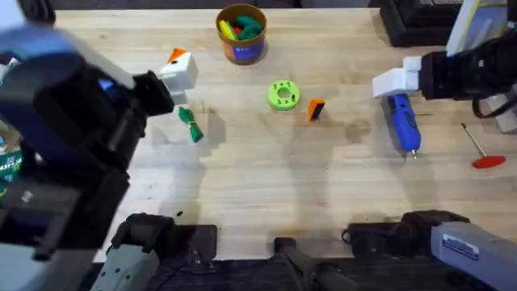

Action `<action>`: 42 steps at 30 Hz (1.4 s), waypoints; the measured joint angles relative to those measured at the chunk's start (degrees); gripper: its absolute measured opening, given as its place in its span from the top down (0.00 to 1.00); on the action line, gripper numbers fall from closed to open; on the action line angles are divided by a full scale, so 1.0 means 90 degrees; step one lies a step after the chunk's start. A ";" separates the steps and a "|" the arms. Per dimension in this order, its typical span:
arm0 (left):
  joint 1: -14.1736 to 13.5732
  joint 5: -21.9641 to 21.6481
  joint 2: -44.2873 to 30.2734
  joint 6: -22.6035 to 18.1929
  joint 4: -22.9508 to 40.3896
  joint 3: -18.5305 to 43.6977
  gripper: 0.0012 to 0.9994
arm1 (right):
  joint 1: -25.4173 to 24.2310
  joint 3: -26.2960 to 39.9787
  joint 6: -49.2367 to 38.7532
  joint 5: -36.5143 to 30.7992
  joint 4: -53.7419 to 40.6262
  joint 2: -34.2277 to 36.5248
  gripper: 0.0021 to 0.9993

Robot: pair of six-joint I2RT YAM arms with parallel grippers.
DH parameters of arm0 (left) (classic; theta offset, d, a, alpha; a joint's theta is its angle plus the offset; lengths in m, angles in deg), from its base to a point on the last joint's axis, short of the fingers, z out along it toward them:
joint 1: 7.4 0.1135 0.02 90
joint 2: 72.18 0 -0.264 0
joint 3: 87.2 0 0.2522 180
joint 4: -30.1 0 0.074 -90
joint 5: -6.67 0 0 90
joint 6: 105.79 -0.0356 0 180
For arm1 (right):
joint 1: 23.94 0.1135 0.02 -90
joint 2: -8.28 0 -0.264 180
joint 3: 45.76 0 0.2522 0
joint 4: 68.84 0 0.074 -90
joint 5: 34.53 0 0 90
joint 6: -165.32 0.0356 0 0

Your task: Pick up the gripper from the table and insert it into the empty holder that is missing its gripper. Then pick up a screw, insert it into the mounting hole, and use the screwdriver to tighten it. Finally, clean up the table by picking up the vegetable and placing it into the bucket.

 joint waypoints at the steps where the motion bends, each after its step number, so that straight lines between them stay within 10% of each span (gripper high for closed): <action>1: 0.0000 0.0000 0.0124 0.0000 -0.0139 -0.0145 0.01 | 0.0000 0.0000 0.0000 0.0000 0.0000 0.0000 0.02; 20: 0.0433 0.0486 0.2366 0.0001 -0.2337 -0.2544 0.01 | 0.0000 0.0000 0.0000 0.0000 -0.0002 0.0000 0.02; 42: 0.0607 0.1341 0.3257 0.0002 -0.2204 -0.3147 0.01 | 0.0000 0.0000 0.0000 0.0000 0.0000 0.0000 0.02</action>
